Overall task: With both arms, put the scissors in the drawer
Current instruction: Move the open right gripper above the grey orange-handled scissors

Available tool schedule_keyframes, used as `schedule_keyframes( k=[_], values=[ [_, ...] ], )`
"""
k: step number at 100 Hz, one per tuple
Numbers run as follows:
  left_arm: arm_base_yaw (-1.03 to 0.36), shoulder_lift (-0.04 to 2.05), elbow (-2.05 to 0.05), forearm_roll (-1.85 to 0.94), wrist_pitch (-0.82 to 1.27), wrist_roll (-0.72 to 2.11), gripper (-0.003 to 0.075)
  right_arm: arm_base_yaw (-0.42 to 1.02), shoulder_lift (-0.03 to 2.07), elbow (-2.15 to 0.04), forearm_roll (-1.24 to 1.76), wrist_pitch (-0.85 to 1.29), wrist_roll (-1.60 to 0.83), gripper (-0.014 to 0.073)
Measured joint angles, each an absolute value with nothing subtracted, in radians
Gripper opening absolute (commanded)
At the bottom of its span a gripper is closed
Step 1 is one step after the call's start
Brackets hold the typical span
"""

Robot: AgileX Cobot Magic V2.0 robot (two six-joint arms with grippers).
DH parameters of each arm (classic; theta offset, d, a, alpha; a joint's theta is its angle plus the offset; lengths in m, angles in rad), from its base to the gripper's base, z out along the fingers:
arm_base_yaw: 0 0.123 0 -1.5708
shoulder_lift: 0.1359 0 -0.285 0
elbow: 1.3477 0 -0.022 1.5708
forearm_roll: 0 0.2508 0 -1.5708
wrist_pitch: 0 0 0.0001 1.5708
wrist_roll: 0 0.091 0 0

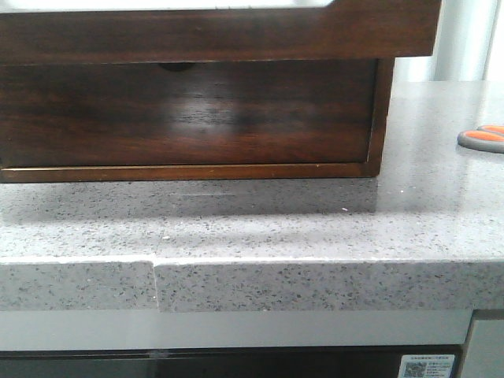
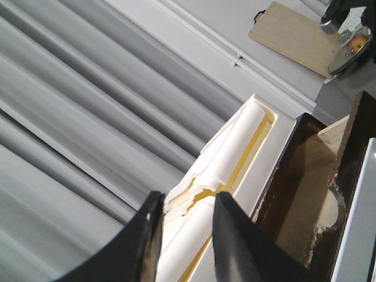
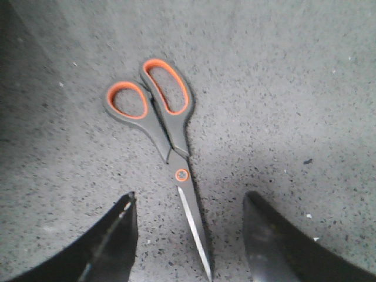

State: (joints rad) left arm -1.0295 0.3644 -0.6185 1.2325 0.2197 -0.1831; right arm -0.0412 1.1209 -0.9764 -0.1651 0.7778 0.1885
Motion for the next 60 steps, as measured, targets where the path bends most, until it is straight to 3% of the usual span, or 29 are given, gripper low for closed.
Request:
schedule_keyframes(
  k=[33,60],
  values=[
    [-1.03,0.364,-0.611,1.229,0.243,-0.183,0.0199,-0.029,1.471,-1.259,-0.163,0.991,0.106,0.0356],
    [-1.03,0.364,-0.611,1.229,0.259,-0.183,0.0199,-0.029,1.638,-1.373,-0.086,1.093,-0.013,0.0356]
  ],
)
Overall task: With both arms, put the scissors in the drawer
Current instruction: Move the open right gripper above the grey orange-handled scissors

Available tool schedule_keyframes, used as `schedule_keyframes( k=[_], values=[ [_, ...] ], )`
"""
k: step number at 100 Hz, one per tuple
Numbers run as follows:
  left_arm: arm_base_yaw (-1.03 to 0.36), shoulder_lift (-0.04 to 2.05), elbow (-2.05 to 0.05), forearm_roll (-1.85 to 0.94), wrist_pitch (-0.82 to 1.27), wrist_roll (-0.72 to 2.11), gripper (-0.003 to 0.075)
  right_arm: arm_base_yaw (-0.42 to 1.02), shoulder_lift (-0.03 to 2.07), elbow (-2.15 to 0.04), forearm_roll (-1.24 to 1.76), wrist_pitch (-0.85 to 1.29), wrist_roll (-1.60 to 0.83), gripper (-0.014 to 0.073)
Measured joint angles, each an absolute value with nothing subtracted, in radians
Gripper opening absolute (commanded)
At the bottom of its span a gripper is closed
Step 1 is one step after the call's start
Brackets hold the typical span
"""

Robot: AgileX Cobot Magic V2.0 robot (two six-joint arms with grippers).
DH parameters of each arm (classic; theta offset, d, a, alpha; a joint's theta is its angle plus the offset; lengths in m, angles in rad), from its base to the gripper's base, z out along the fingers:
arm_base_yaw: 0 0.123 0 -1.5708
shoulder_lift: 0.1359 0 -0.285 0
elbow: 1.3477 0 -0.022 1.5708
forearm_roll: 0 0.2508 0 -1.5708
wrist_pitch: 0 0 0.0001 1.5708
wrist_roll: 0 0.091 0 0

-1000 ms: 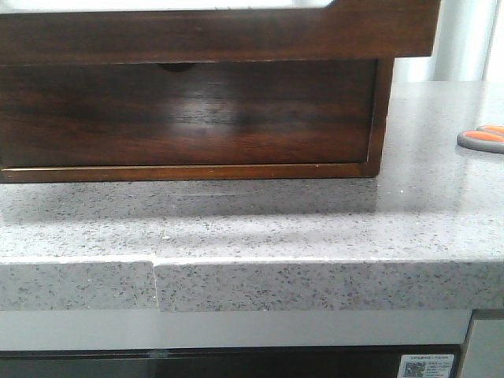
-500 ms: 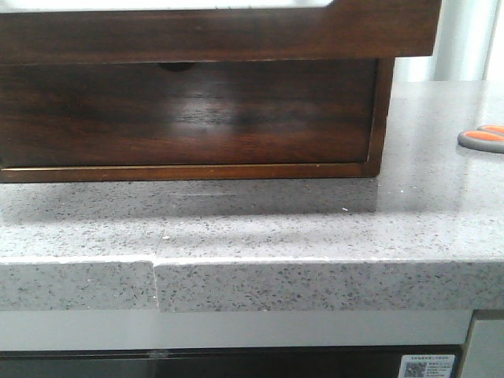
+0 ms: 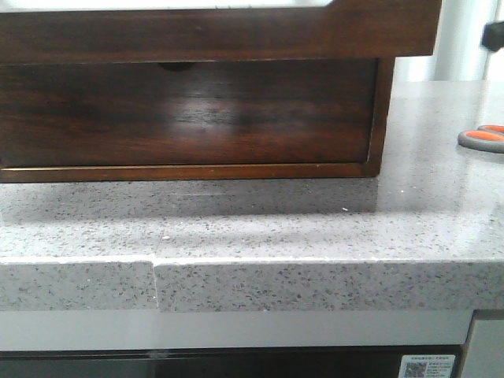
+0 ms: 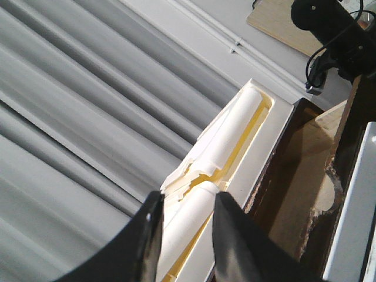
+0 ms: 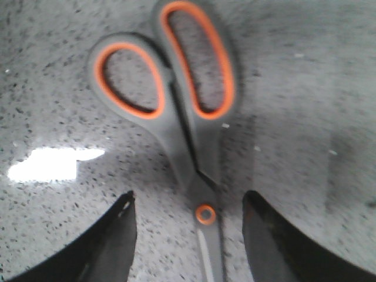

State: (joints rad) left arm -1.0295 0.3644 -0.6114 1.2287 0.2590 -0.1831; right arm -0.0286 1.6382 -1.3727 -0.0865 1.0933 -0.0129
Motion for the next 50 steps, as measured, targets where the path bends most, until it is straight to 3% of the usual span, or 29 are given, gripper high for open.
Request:
schedule_keyframes(
  k=[50],
  values=[
    [-1.03,0.364,-0.611,1.226,0.27,-0.183,0.0199,-0.029,1.735,-1.378,-0.073,1.093,-0.034,0.0356]
  ],
)
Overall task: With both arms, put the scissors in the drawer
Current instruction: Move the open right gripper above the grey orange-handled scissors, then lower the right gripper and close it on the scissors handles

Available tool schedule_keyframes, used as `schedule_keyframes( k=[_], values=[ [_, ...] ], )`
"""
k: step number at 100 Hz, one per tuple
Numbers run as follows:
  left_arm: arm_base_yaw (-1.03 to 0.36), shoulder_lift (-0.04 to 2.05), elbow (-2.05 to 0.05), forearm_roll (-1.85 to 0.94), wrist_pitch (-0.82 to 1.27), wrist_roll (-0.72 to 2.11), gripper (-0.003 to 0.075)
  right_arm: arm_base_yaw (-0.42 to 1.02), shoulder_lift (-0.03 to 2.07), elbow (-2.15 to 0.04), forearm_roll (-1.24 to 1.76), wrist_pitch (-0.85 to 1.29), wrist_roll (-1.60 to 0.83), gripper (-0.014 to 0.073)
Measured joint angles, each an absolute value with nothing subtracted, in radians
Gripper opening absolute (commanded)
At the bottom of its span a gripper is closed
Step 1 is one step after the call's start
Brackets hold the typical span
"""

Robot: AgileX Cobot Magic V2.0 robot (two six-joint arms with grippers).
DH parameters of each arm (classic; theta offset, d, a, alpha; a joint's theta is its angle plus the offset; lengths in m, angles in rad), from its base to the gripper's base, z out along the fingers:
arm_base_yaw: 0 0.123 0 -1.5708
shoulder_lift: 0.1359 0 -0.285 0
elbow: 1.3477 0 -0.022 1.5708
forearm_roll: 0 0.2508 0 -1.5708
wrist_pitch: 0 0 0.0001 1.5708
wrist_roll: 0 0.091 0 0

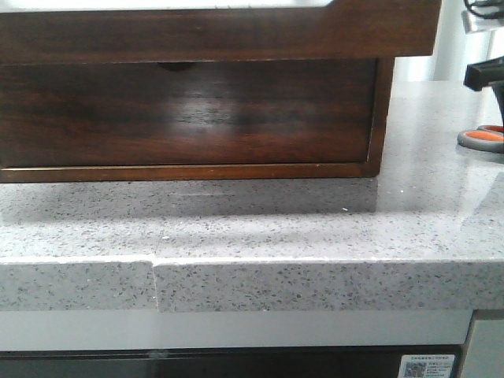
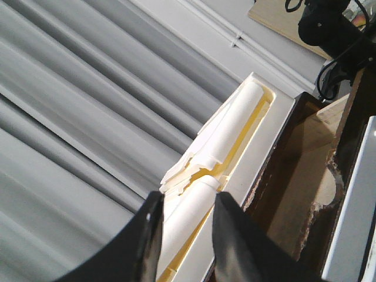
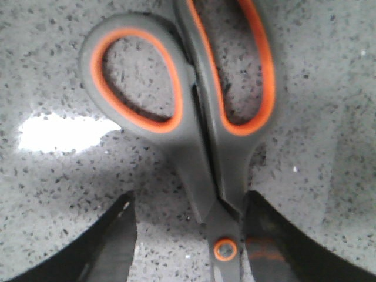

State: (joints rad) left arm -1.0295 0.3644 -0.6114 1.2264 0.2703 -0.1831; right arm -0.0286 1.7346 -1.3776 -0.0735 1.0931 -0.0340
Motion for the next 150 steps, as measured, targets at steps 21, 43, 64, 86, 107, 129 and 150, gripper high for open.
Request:
schedule_keyframes(
  k=[21,43,64,86,107,129,150],
  values=[
    [-1.03,0.364,-0.611,1.226,0.27,-0.183,0.0199,-0.029,1.746,-1.383,-0.075,1.095,-0.034,0.0356],
    [-1.03,0.364,-0.611,1.226,0.27,-0.183,0.0199,-0.029,1.746,-1.383,-0.075,1.092,-0.034,0.0356],
    [-1.03,0.364,-0.611,1.226,0.27,-0.183,0.0199,-0.029,1.748,-1.383,-0.075,1.083,-0.034,0.0356],
    [-1.03,0.364,-0.611,1.226,0.27,-0.183,0.0199,-0.029,1.749,-1.383,-0.093,1.066,0.0,0.0356],
    [-1.03,0.364,-0.611,1.226,0.27,-0.183,0.0199,-0.029,1.749,-1.383,-0.096,1.057,0.007,0.0356],
    [-1.03,0.364,-0.611,1.226,0.273,-0.183,0.0198,-0.029,1.749,-1.383,-0.099,1.056,0.008,0.0363],
    [-1.03,0.364,-0.611,1.226,0.273,-0.183,0.0185,-0.029,1.75,-1.383,-0.101,1.049,0.008,0.0496]
  ],
)
